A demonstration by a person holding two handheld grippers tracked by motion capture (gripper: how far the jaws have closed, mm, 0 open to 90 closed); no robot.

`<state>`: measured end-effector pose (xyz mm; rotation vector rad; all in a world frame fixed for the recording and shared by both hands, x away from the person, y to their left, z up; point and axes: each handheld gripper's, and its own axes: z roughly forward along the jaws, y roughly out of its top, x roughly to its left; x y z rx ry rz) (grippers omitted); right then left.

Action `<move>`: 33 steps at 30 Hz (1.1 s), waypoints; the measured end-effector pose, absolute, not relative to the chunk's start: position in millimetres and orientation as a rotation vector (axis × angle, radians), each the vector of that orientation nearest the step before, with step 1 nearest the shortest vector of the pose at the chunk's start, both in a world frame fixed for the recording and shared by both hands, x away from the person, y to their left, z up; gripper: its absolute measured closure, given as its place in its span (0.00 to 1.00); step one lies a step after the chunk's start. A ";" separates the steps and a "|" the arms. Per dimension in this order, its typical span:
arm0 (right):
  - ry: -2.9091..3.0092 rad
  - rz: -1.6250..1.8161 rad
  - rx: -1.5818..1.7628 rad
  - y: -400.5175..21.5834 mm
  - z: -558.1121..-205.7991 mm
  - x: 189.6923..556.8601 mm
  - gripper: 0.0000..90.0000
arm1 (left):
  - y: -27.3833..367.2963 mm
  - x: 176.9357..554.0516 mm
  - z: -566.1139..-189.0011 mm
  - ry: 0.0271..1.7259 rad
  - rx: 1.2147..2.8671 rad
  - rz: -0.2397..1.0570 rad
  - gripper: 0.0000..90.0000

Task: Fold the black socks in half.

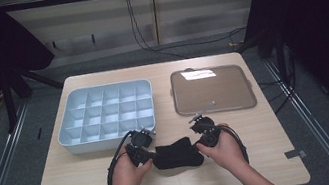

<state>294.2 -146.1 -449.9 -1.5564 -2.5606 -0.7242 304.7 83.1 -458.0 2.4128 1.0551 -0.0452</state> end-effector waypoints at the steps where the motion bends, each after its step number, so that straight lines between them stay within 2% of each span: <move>1: -2.578 -0.718 -1.551 -145.2 -449.3 294.3 0.93 | 83.8 304.7 -456.0 1.054 2.400 -0.052 1.00; 7: -2.585 -0.705 -1.553 -147.2 -449.8 294.4 0.93 | 95.0 305.4 -442.3 1.054 2.360 -0.045 1.00; 8: -2.580 -0.698 -1.559 -149.5 -451.0 294.7 0.93 | 101.0 306.8 -439.5 1.062 2.374 -0.009 1.00; 13: -2.571 -0.698 -1.570 -152.9 -452.9 295.5 0.93 | 105.8 308.7 -451.8 1.098 2.394 -0.053 1.00; 18: -2.576 -0.703 -1.565 -150.6 -450.1 295.8 0.94 | 95.0 306.9 -470.0 1.090 2.397 -0.101 1.00; 33: -2.584 -0.737 -1.554 -141.3 -434.6 294.7 0.93 | 75.3 303.4 -471.8 1.060 2.402 -0.110 1.00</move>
